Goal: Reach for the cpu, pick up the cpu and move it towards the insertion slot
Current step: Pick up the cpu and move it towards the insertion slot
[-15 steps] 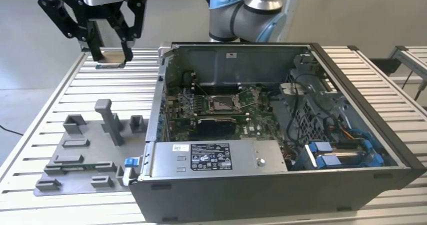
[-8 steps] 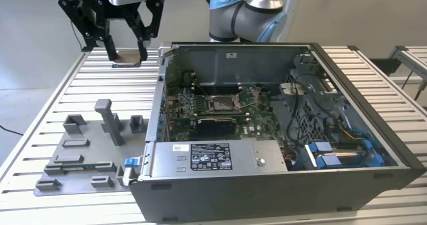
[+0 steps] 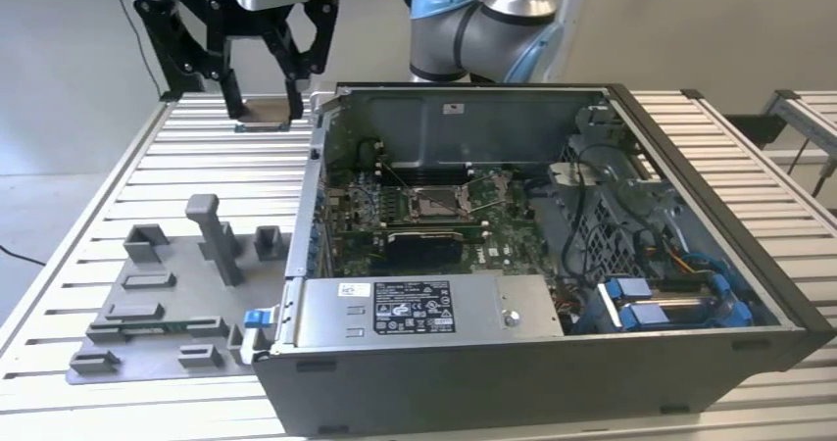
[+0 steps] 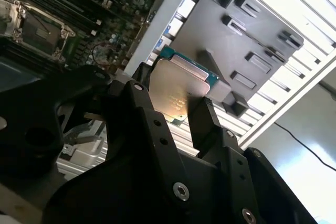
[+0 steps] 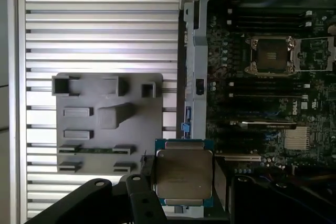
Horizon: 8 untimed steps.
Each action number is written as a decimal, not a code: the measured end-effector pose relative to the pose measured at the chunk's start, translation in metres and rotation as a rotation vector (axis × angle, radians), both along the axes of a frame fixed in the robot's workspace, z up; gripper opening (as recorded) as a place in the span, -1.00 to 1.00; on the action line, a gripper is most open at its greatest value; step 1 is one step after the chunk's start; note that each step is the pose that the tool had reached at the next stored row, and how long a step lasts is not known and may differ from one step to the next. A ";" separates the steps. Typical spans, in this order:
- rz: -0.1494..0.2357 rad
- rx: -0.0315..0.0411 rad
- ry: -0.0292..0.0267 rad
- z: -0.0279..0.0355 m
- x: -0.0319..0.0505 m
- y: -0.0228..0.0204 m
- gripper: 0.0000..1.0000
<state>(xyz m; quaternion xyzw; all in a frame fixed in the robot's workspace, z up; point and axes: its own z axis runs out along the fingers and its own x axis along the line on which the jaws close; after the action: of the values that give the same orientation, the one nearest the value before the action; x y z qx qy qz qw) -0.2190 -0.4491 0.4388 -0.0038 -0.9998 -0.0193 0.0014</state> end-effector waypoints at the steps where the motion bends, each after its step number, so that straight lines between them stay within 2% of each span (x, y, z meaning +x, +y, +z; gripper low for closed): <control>1: 0.000 0.0000 0.0000 0.0000 0.0013 0.0001 -1.00; 8: 0.000 0.0000 0.0000 0.0000 0.0108 0.0003 -1.00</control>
<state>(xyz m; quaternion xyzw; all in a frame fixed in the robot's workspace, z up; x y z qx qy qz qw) -0.2082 -0.4488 0.4388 -0.0038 -0.9998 -0.0193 0.0014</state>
